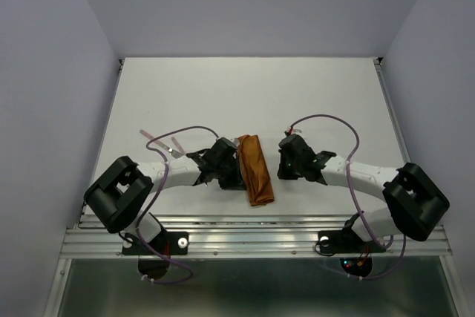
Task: Fold the napkin into a case and place the utensils inside
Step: Smooth out the smaller rectangle-folded napkin at the center of the board.
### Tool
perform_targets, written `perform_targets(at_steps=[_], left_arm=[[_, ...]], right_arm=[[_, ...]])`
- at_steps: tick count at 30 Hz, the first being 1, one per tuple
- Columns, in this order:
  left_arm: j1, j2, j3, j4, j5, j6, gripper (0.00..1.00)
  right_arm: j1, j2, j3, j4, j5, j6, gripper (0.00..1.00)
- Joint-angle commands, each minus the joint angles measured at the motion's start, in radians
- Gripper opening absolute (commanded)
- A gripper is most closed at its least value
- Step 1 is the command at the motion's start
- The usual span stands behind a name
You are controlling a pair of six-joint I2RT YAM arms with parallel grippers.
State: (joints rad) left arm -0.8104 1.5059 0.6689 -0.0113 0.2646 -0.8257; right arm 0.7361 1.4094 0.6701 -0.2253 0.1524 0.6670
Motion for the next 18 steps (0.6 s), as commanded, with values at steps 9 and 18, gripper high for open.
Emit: perform_targets(at_steps=[9,18], left_arm=[[-0.038,-0.113,-0.035,-0.024,0.007,-0.012,0.00],[-0.082,-0.059,-0.026,0.000,0.014,-0.030,0.00]], right_arm=[[0.069,-0.161,-0.056,-0.062,-0.073,0.074,0.01],[0.184,-0.125,-0.084,-0.051,-0.025,0.169,0.01]])
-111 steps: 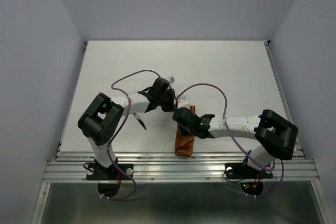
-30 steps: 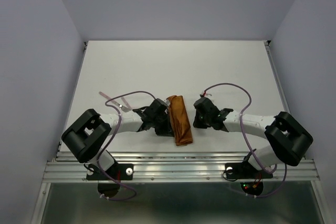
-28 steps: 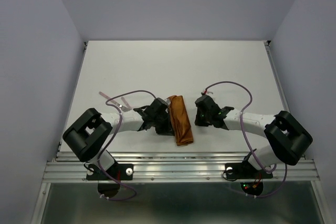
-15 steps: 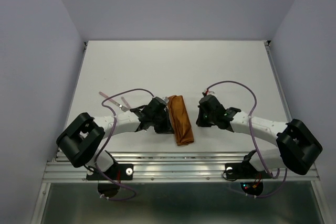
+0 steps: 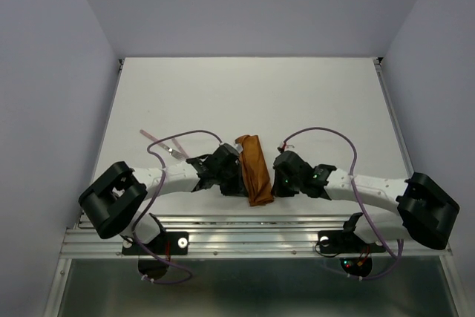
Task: Fold the napkin into a case and place the utensils inside
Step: Smooth out the smaller rectangle-folded napkin at the center of the board.
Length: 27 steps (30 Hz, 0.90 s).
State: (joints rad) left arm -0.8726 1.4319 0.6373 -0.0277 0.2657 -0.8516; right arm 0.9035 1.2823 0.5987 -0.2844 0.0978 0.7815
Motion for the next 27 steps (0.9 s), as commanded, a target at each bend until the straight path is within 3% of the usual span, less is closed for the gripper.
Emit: perform_targets(at_steps=[1,20,27], left_arm=[[-0.026,0.018,0.007,0.020,0.021,-0.006,0.00],[-0.054,0.082,0.019,0.161,0.032,-0.064,0.00],[-0.055,0.064,0.004,0.187,-0.006,-0.078,0.00]], right_arm=[[0.027,-0.003,-0.023,0.026,0.029,0.058,0.01],[0.038,-0.029,-0.005,0.021,0.062,0.024,0.01],[0.038,-0.075,0.027,-0.070,0.127,-0.010,0.04]])
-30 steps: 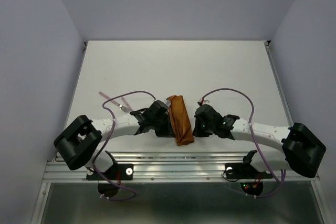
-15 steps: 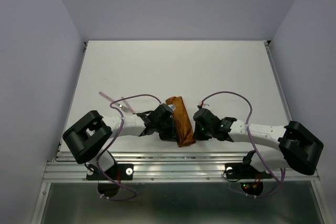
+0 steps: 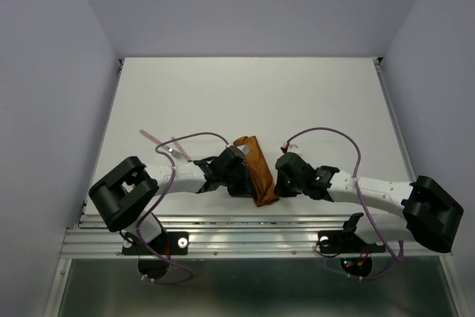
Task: Fold the napkin into a case and place the utensils inside
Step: Smooth out the smaller rectangle-folded napkin at the center of the board.
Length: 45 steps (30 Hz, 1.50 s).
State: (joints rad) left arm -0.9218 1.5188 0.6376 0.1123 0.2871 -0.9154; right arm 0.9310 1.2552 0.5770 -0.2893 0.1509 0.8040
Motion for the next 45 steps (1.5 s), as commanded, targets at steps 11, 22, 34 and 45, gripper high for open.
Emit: perform_targets(at_steps=[11,22,34,45], left_arm=[[-0.028,-0.235,-0.025,-0.111,-0.210,0.020,0.00],[-0.023,-0.180,-0.165,0.010,-0.325,-0.152,0.00],[-0.048,0.038,-0.056,0.067,-0.292,-0.080,0.00],[-0.063,0.092,-0.032,0.107,-0.246,-0.102,0.00]], right_arm=[[0.011,-0.045,0.231,-0.172,0.127,-0.109,0.08],[0.020,0.119,0.282,-0.145,0.059,-0.104,0.07],[0.020,0.171,0.178,-0.014,-0.036,-0.029,0.03],[0.029,0.204,0.196,-0.010,-0.028,-0.051,0.03]])
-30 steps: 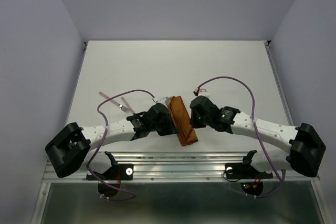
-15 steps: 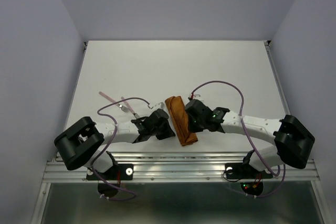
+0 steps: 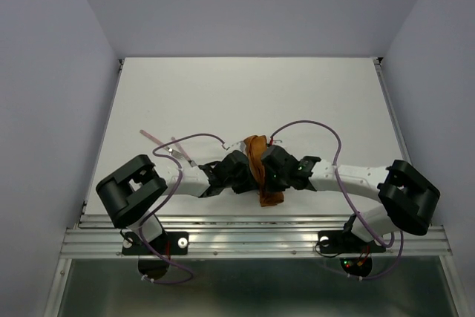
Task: Fold the napkin into a case and place the utensils inside
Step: Smooth out the smaller rectangle-folded napkin at the center of the board.
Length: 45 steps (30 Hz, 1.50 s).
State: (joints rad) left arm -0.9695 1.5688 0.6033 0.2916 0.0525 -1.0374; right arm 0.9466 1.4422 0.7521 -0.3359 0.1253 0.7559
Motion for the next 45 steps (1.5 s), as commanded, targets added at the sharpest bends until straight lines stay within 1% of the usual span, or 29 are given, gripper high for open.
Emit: perform_targets(at_steps=[1,5,7,8,11,12,15,16,17,21,24,25,29,32,34,38,42,45], left_arm=[[-0.018,0.046,0.003,-0.069,-0.010,0.019,0.00],[-0.024,0.031,-0.005,-0.078,0.006,0.008,0.00],[-0.026,-0.010,-0.019,-0.110,0.015,0.004,0.00],[-0.025,-0.030,-0.025,-0.152,0.017,0.004,0.00],[-0.024,-0.140,-0.028,-0.228,-0.005,0.010,0.00],[-0.024,-0.203,-0.028,-0.270,-0.022,0.014,0.00],[-0.018,-0.289,-0.005,-0.330,-0.042,0.042,0.00],[-0.011,-0.324,0.010,-0.359,-0.086,0.052,0.00],[-0.002,-0.331,0.025,-0.374,-0.094,0.065,0.00],[0.064,-0.285,0.137,-0.384,-0.097,0.125,0.00],[0.080,-0.184,0.208,-0.373,-0.071,0.163,0.00],[0.083,-0.130,0.255,-0.368,-0.062,0.177,0.00],[0.083,-0.029,0.358,-0.348,-0.057,0.203,0.00],[0.087,0.031,0.388,-0.332,-0.057,0.218,0.00],[0.094,0.079,0.400,-0.328,-0.057,0.224,0.00],[0.097,0.140,0.380,-0.319,-0.062,0.234,0.00],[0.103,0.168,0.337,-0.299,-0.059,0.237,0.00],[0.103,0.169,0.339,-0.299,-0.059,0.264,0.00]], right_arm=[[0.014,0.020,0.018,0.035,0.002,0.000,0.03],[0.014,0.038,-0.005,0.044,0.020,0.000,0.03],[0.014,0.047,-0.014,0.052,0.033,-0.009,0.03],[0.014,0.050,-0.016,0.051,0.040,-0.012,0.03],[0.014,0.031,-0.013,0.037,0.063,-0.030,0.03],[0.014,0.020,-0.010,0.028,0.069,-0.038,0.03],[0.014,-0.038,0.006,0.003,0.097,-0.040,0.05],[0.014,-0.055,0.010,-0.017,0.114,-0.030,0.06],[0.014,-0.090,0.016,-0.023,0.117,-0.029,0.08],[0.014,-0.173,0.024,-0.048,0.129,-0.007,0.07],[0.014,-0.195,0.018,-0.080,0.126,0.032,0.05],[0.014,-0.195,0.007,-0.089,0.114,0.058,0.04],[0.014,-0.213,-0.071,-0.034,0.077,0.098,0.03],[0.014,-0.207,-0.109,0.003,0.070,0.105,0.02],[0.014,-0.172,-0.118,0.018,0.065,0.099,0.01],[0.014,-0.140,-0.146,0.043,0.070,0.103,0.01],[0.014,-0.160,-0.160,0.032,0.082,0.100,0.01],[0.014,-0.192,-0.140,-0.021,0.117,0.091,0.01]])
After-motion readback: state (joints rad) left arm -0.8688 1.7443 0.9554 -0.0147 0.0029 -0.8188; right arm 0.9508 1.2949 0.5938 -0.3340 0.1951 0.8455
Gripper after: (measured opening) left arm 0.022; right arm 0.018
